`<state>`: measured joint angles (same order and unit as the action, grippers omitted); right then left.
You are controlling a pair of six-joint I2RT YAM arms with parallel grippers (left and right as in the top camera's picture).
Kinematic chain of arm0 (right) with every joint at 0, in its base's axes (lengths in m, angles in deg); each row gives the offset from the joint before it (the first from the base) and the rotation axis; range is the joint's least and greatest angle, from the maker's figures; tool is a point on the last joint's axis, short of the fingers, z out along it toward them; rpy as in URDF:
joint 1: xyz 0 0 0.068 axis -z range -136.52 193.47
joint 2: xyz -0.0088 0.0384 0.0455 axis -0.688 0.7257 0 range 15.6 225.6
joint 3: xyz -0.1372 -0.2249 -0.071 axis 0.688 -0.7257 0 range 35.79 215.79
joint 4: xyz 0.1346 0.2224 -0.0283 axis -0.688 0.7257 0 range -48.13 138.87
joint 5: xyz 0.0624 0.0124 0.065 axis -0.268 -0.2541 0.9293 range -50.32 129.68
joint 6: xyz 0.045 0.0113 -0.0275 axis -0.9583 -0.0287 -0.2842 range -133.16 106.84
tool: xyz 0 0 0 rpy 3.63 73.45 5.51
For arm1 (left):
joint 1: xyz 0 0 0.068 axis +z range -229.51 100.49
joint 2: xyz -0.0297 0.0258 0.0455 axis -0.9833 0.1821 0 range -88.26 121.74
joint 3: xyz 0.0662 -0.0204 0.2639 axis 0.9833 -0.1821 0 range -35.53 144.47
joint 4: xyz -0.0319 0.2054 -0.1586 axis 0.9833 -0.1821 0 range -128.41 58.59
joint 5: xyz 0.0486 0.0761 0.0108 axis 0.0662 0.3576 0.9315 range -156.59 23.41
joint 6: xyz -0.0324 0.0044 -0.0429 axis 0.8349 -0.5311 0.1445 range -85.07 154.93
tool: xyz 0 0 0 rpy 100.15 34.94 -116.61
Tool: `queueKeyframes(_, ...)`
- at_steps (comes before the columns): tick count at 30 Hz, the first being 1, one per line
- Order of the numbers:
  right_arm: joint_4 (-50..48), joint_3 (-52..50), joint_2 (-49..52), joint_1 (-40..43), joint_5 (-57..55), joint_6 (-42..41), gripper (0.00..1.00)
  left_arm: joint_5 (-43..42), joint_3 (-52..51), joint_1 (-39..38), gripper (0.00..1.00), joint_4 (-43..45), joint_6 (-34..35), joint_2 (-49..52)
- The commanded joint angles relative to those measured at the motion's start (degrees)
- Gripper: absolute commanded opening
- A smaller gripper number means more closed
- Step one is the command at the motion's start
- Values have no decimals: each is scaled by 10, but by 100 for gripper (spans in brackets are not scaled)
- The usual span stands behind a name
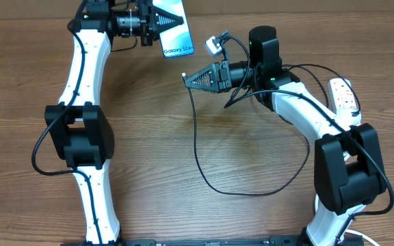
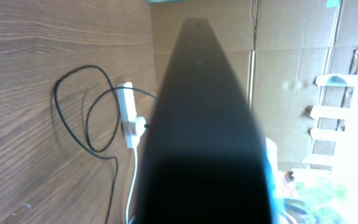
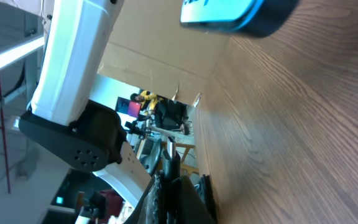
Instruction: Plug charger to phone and switch on socket
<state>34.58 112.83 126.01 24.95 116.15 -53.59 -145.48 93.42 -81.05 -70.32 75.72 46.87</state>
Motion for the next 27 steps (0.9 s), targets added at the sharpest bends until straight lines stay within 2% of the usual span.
queueKeyframes(1, -9, 10, -16, -1, 1, -31, 4, -48, 6, -8, 4, 7, 16, -10)
queueKeyframes(12, -35, 10, -16, -1, -22, -31, 4, -82, 6, -17, 4, 6, -3, -10)
queueKeyframes(27, -75, 10, -16, 8, -34, -40, 4, -82, 6, -20, 4, -1, -17, -10)
